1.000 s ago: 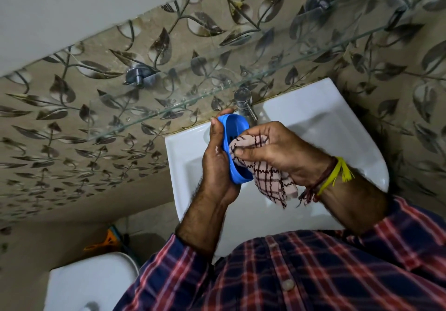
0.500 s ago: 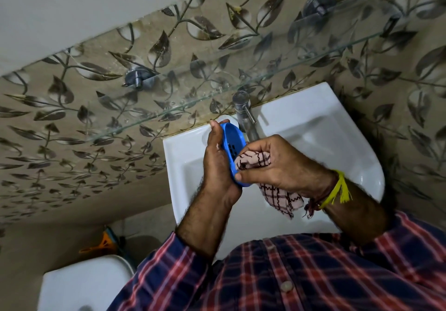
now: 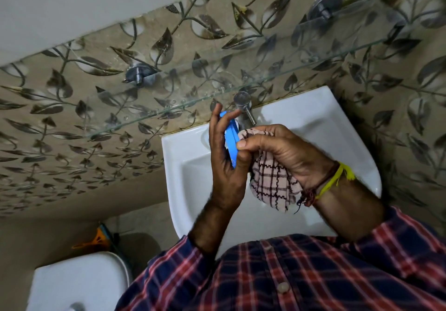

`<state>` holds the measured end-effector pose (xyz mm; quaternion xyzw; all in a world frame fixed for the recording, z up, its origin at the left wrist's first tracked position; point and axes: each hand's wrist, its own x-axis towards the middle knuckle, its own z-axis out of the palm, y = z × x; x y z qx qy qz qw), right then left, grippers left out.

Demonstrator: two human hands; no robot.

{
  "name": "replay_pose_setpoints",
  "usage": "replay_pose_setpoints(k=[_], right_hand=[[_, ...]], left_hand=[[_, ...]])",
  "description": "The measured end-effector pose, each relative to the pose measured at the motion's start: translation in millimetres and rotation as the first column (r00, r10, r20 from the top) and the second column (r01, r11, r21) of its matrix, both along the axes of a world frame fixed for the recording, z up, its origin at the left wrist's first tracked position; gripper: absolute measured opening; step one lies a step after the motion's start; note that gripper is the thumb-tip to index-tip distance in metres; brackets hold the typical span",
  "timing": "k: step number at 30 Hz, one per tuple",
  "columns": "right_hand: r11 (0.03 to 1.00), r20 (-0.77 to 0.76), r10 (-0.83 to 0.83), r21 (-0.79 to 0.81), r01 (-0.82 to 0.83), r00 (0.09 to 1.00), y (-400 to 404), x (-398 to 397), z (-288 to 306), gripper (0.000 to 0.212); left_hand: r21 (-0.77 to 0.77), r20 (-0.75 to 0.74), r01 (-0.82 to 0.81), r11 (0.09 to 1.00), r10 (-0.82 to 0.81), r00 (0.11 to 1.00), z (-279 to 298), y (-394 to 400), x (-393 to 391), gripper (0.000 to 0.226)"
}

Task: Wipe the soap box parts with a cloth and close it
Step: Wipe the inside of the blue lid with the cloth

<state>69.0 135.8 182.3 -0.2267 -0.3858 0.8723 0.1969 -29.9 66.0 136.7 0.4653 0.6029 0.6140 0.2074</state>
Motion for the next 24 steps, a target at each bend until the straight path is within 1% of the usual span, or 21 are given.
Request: replay_pose_setpoints(k=[2,3,6,8,9,13,15,17,19,21,22,23,24], right_hand=[[0.998,0.010,-0.008,0.059,0.007,1.000,-1,0,0,0.008],[0.996,0.015,-0.004,0.085,0.003,1.000,-2,0,-1,0.010],[0.989,0.052,-0.004,0.145,-0.004,0.999,-6,0,-1,0.026],[0.985,0.069,-0.006,0.172,-0.006,0.998,-7,1,-1,0.035],[0.981,0.068,0.001,0.191,-0.014,0.998,-8,1,-1,0.034],[0.947,0.120,-0.016,0.320,-0.024,0.993,-10,2,-4,0.015],[0.930,0.147,-0.008,0.364,-0.046,0.989,-5,4,-1,0.013],[0.944,0.147,-0.018,0.329,-0.032,0.989,2,6,1,0.017],[0.979,0.108,-0.037,0.202,0.015,0.993,1,4,-1,0.020],[0.998,0.080,-0.030,0.063,0.025,0.996,-4,1,-4,0.018],[0.998,0.076,-0.017,0.059,0.013,0.997,-6,1,-4,0.016],[0.994,0.080,0.002,0.109,-0.011,0.997,-5,2,-3,0.016],[0.980,0.093,0.026,0.194,-0.044,0.995,-4,4,-2,0.018]], left_hand=[[0.019,0.062,-0.018,1.000,0.016,0.998,-6,0,0,0.063],[0.025,0.116,-0.013,1.000,0.010,0.993,-7,-1,0,0.062],[0.030,0.348,0.012,0.999,-0.022,0.937,1,-4,1,0.067],[0.011,0.398,0.016,1.000,-0.019,0.917,9,-4,0,0.069],[0.013,0.414,0.013,1.000,-0.017,0.910,10,-4,-1,0.070],[0.002,0.504,0.013,1.000,-0.013,0.864,13,-4,-4,0.075],[-0.021,0.512,0.038,0.999,-0.022,0.859,14,-4,-4,0.081],[-0.028,0.533,0.071,0.997,-0.045,0.845,16,-5,-3,0.085],[-0.015,0.551,0.075,0.997,-0.054,0.833,17,-4,-2,0.085],[-0.015,0.550,0.056,0.998,-0.039,0.834,18,-3,-2,0.083],[-0.016,0.556,0.052,0.999,-0.034,0.830,19,-3,-1,0.083],[-0.017,0.562,0.051,0.999,-0.032,0.826,20,-3,-2,0.082],[-0.024,0.567,0.055,0.998,-0.032,0.823,21,-4,-2,0.081]])
